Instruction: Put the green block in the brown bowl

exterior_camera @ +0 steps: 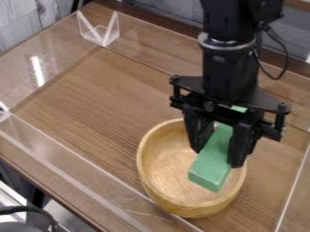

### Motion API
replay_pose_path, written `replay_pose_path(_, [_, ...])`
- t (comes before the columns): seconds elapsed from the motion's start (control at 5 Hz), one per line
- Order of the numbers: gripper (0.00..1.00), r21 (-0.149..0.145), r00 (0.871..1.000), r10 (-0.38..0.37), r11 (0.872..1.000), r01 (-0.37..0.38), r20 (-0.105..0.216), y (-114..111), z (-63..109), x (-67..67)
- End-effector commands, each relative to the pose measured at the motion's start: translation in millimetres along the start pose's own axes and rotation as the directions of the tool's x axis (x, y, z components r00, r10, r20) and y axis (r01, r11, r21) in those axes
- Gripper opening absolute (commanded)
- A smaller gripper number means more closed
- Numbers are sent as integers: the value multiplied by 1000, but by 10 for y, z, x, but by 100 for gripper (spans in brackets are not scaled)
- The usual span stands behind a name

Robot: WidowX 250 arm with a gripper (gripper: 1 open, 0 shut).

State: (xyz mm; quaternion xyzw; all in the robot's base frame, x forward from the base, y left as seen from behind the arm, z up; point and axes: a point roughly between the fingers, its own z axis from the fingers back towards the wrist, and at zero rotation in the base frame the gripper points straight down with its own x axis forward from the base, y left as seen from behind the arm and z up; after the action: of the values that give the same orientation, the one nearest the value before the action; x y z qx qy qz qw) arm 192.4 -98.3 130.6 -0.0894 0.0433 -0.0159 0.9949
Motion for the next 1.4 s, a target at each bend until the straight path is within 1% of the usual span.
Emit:
replay_pose_path(0.0, [0,-21,999,11,1000,-10,52,2,120,22])
replay_pose_path(1.2, [0,-31,997,17,999,-15,74,9,80,55])
